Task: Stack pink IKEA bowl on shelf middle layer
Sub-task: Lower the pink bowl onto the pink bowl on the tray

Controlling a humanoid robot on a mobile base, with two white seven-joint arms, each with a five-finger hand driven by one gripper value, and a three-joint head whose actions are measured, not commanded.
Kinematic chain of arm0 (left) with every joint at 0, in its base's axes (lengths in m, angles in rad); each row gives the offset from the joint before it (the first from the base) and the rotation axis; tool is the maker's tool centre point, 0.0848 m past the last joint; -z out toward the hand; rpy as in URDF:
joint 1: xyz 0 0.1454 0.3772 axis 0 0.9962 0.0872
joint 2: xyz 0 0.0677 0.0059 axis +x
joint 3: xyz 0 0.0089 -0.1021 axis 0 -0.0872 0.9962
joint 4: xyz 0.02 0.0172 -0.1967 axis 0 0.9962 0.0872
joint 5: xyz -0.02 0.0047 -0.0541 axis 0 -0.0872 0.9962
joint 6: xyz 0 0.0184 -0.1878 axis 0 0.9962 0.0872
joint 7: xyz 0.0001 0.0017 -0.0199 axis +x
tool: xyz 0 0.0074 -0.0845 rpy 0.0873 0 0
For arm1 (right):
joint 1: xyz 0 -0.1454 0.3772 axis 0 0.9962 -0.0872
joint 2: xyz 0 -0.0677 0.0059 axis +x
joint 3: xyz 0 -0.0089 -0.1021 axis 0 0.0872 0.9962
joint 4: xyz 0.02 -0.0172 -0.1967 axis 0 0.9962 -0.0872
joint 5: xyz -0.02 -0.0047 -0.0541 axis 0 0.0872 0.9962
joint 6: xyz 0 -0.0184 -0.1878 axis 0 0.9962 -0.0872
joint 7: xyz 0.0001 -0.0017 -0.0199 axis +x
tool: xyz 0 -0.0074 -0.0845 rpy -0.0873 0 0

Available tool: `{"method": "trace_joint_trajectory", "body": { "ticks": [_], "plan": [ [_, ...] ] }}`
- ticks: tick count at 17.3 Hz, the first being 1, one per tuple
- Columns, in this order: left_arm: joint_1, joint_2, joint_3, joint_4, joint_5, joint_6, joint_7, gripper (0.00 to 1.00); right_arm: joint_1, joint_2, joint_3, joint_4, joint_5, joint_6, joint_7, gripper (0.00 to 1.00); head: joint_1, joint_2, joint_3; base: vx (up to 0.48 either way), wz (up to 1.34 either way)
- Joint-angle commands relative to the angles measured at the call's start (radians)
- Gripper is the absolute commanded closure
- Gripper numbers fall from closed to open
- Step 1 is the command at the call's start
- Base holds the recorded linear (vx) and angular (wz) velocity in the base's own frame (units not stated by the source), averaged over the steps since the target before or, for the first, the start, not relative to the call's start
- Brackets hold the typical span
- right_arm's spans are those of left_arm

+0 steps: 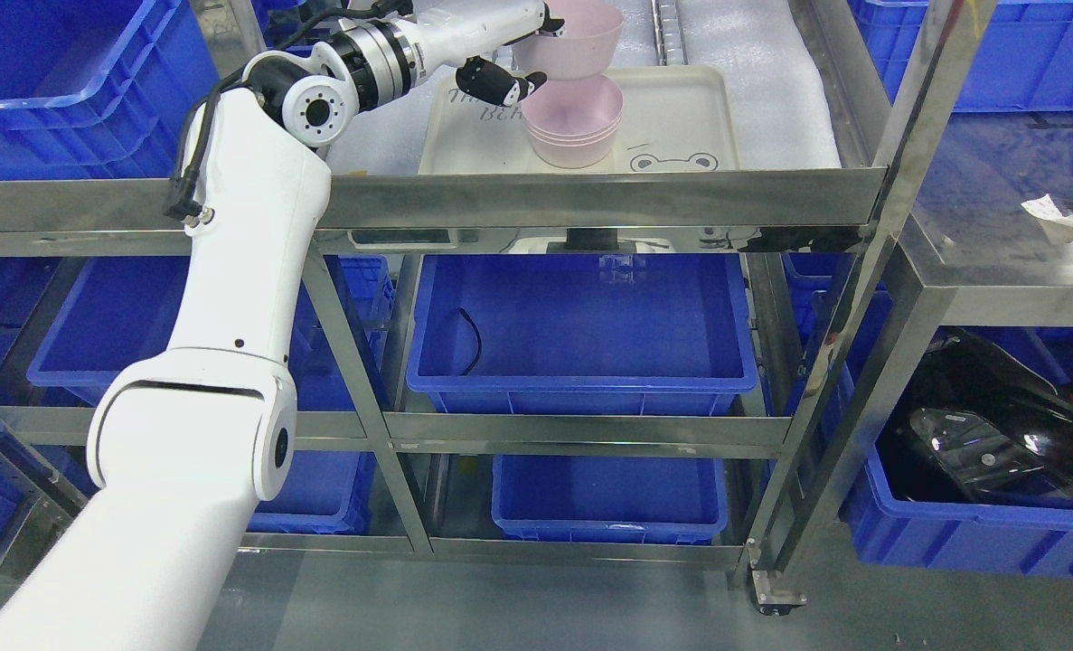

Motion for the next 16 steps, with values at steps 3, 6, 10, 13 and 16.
{"method": "trace_joint_trajectory", "body": {
  "ticks": [3,6,10,13,16],
  "plan": [
    [-0.076,-0.039,-0.200,0.217,-0.006,0.121,0.024,0.90,0.015,-0.017,0.000,-0.017,0.000,0.000,0.000,0.00,0.0000,0.000,0.000,0.000,0.00],
    [-0.067,-0.018,-0.205,0.214,-0.016,0.121,0.024,0.78,0.015,-0.017,0.000,-0.017,0.000,0.000,0.000,0.00,0.0000,0.000,0.000,0.000,0.00],
    [-0.065,0.000,-0.205,0.208,-0.016,0.121,0.024,0.65,0.015,-0.017,0.000,-0.017,0.000,0.000,0.000,0.00,0.0000,0.000,0.000,0.000,0.00],
    [-0.078,0.008,-0.205,0.201,-0.016,0.121,0.024,0.61,0.015,-0.017,0.000,-0.017,0.000,0.000,0.000,0.00,0.0000,0.000,0.000,0.000,0.00],
    [-0.092,0.020,-0.203,0.180,-0.016,0.121,0.022,0.47,0.015,-0.017,0.000,-0.017,0.000,0.000,0.000,0.00,0.0000,0.000,0.000,0.000,0.00]
  ]
}}
